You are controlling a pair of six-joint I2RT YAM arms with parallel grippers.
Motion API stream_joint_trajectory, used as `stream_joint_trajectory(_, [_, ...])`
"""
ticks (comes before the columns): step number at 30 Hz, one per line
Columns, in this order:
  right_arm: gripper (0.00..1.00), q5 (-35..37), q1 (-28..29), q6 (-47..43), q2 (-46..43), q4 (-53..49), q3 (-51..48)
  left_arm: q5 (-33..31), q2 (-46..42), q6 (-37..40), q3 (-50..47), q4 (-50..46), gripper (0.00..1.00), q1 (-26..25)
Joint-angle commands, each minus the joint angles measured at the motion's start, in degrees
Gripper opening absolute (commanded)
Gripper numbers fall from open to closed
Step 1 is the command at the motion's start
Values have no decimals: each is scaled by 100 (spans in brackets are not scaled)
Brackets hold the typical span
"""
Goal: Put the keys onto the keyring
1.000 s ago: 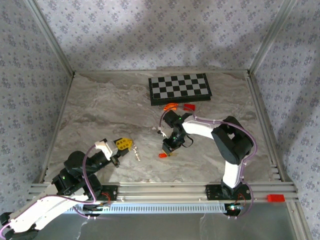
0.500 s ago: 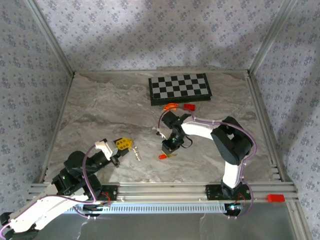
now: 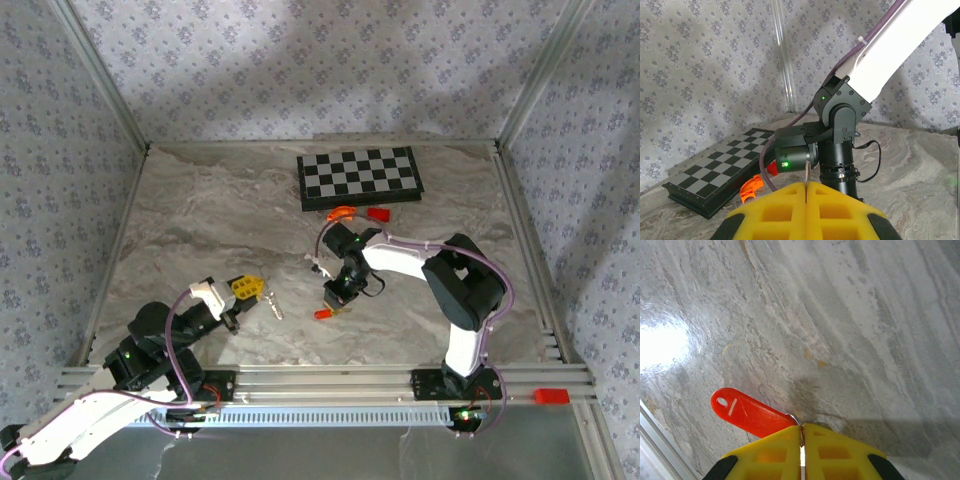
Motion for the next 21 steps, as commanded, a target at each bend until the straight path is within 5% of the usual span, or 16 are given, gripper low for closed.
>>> stream_joint_trajectory(1, [9, -69, 37, -100, -157, -199, 15, -116, 35, -72, 116, 181, 0, -29])
stream_joint_trajectory(21, [0, -373, -81, 222, -1146, 721, -758, -180, 114, -29, 204, 162, 0, -28])
